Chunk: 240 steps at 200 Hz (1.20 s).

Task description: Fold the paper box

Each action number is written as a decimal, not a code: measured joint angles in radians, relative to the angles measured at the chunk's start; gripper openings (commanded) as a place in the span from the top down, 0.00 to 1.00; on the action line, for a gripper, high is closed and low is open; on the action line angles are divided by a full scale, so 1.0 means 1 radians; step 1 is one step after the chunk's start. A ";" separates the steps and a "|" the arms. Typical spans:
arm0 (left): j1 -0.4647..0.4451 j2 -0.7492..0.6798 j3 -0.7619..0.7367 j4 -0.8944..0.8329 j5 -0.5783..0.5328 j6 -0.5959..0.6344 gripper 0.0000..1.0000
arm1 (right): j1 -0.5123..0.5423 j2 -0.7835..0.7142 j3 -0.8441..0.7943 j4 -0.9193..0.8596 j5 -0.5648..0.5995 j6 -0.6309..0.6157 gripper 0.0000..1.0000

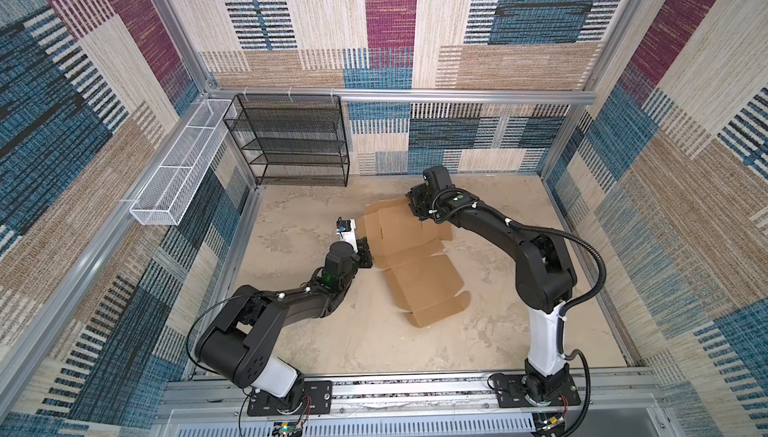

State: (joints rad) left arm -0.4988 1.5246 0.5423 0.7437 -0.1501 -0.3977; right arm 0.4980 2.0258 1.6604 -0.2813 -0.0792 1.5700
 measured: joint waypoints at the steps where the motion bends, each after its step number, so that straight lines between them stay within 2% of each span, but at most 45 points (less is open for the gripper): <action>1: 0.000 0.000 0.000 0.000 0.000 0.000 1.00 | 0.000 0.000 0.000 0.000 0.000 0.000 0.65; 57: -0.001 0.008 0.017 0.000 0.003 0.000 1.00 | 0.007 -0.013 -0.024 0.004 -0.001 0.000 0.65; 135: -0.011 -0.010 0.022 0.000 0.024 0.000 1.00 | 0.010 -0.013 -0.029 0.029 -0.010 0.009 0.75; 240: -0.045 -0.019 0.015 -0.003 0.026 0.036 1.00 | 0.010 0.037 0.008 0.051 -0.026 0.016 0.72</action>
State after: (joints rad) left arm -0.5434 1.5059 0.5571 0.7410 -0.1246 -0.3614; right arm 0.5083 2.0624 1.6684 -0.2298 -0.1055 1.5856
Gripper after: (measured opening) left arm 0.069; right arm 0.282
